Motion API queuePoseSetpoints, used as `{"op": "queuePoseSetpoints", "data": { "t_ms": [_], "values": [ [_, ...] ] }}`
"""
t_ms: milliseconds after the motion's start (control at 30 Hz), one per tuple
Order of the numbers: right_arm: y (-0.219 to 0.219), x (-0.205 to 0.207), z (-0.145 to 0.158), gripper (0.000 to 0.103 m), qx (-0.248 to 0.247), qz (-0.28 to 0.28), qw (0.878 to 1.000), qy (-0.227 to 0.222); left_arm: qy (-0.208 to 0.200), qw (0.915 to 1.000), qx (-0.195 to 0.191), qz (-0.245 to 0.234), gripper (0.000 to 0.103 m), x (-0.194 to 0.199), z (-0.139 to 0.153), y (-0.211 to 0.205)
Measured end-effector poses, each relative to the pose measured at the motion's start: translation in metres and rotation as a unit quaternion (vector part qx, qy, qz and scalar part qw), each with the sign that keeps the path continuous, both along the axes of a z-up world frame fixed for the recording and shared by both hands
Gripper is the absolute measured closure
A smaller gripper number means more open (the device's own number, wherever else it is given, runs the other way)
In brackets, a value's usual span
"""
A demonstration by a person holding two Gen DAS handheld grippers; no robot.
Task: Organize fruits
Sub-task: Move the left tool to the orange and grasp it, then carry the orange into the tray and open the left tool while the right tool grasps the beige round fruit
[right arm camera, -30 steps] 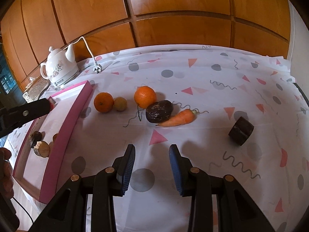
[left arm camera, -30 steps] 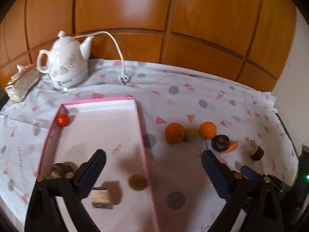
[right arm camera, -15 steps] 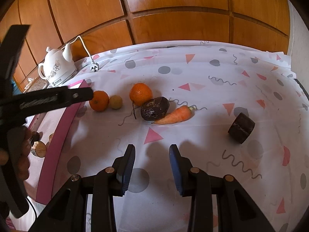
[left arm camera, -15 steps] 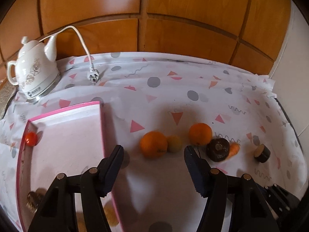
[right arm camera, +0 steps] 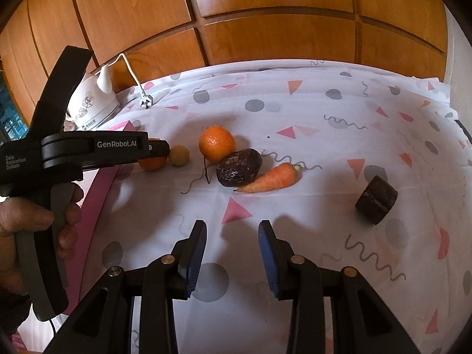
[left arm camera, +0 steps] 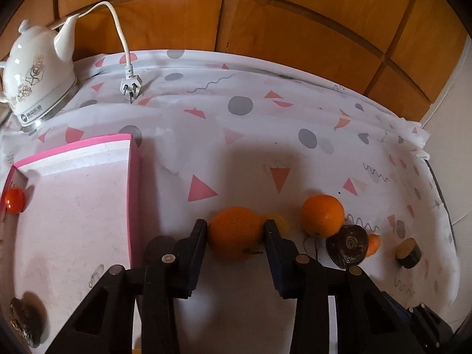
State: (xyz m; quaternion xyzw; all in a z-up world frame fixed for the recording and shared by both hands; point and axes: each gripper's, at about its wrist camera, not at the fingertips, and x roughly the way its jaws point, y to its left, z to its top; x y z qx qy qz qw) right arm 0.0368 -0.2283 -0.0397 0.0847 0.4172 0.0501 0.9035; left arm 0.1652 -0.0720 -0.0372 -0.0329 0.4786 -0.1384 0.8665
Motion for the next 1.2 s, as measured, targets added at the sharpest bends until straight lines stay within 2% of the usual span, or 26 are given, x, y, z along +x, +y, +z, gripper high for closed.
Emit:
{"op": "queuePoseSetpoints", "data": {
  "t_ms": [133,333,567,733,1200],
  "values": [
    [0.004,0.005,0.0,0.066,0.002,0.015,1.0,-0.003,-0.003,0.9999,-0.014,0.0,0.064,-0.011,0.003,0.005],
    [0.017,0.018,0.005,0.066,-0.002,0.058,0.998,-0.016,-0.042,0.9987,-0.024,-0.018,0.064,-0.039,0.023,0.01],
    [0.039,0.052,0.003,0.07,-0.018,0.106,0.994,-0.025,-0.049,0.9974,-0.053,0.003,0.064,-0.057,0.034,0.032],
    [0.056,0.076,-0.001,0.072,-0.032,0.133,0.99,-0.022,-0.058,0.9964,-0.06,0.013,0.064,-0.069,0.041,0.045],
    [0.082,0.111,-0.011,0.074,-0.074,0.131,0.989,-0.01,-0.061,0.9942,-0.068,0.057,0.064,-0.083,0.047,0.082]
  ]
}}
